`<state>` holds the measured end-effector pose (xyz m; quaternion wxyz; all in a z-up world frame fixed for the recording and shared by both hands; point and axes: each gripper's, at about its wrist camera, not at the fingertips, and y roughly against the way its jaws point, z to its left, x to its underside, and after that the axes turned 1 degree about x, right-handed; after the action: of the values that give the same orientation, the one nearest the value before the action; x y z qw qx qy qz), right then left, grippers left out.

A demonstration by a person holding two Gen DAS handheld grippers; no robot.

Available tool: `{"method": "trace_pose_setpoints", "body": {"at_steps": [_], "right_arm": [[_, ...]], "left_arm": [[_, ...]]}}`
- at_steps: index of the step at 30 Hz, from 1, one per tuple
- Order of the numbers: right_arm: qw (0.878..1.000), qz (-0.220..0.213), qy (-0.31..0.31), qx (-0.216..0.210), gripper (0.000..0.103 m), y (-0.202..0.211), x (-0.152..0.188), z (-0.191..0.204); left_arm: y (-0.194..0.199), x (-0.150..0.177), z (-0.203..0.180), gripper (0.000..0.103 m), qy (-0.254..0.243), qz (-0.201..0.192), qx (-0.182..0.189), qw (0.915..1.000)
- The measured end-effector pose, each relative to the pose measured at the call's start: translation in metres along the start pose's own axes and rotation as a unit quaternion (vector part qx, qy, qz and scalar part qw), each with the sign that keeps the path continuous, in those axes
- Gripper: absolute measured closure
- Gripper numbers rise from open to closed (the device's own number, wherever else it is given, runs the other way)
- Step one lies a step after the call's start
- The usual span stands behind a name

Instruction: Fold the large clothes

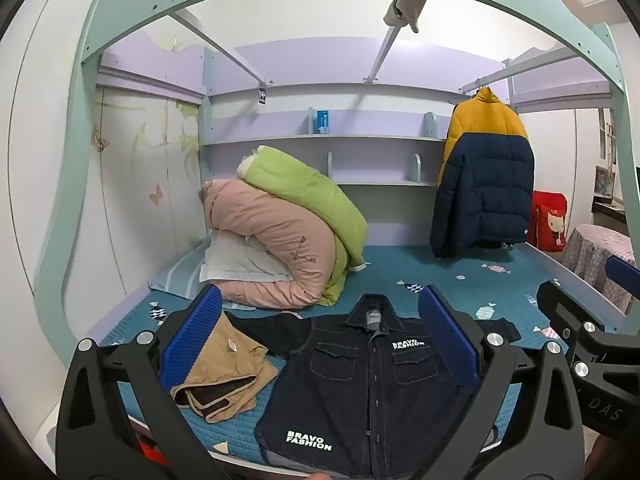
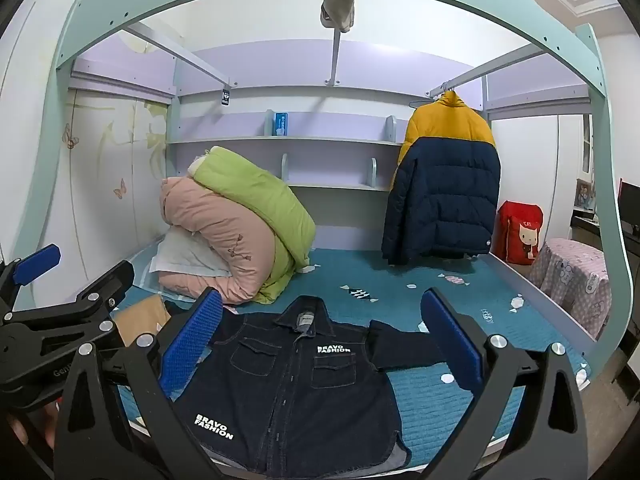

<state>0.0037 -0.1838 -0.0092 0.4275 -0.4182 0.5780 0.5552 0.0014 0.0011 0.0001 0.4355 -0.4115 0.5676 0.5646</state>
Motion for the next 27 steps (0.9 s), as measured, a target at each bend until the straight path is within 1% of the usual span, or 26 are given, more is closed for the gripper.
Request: {"method": "trace_pose_setpoints", "body": {"at_steps": [8,14,17,19,27], "right_arm": [[1.000,0.000,0.001,-0.001,0.007,-0.0006,0.0011,0.0003],[1.000,-0.002,0.000,-0.002,0.007,0.0003,0.0016,0.0000],[1.000,-0.001,0.000,-0.001,0.007,-0.0011,0.0021,0.0000],[1.000,-0.001,0.000,0.000,0.007,-0.0009,0.0023,-0.0006],[1.000,0.000,0.000,-0.001,0.007,-0.0014,0.0031,0.0043]], "left_arm": [[-0.0022,-0.0023,0.0015,0.005,-0.003,-0.007,-0.004,1.0000],[-0.0051,0.0022,-0.0012,0.005,-0.007,-0.012,-0.007,0.9999],[-0.0014,-0.0012,-0.0021,0.005,-0.008,-0.013,-0.010,0.9998],[0.0017,0.0035,-0.0032,0.005,-0.008,-0.016,-0.011,0.9998],[0.0029,0.0031,-0.0034,0.005,-0.009,-0.018,-0.011,0.9997]]}}
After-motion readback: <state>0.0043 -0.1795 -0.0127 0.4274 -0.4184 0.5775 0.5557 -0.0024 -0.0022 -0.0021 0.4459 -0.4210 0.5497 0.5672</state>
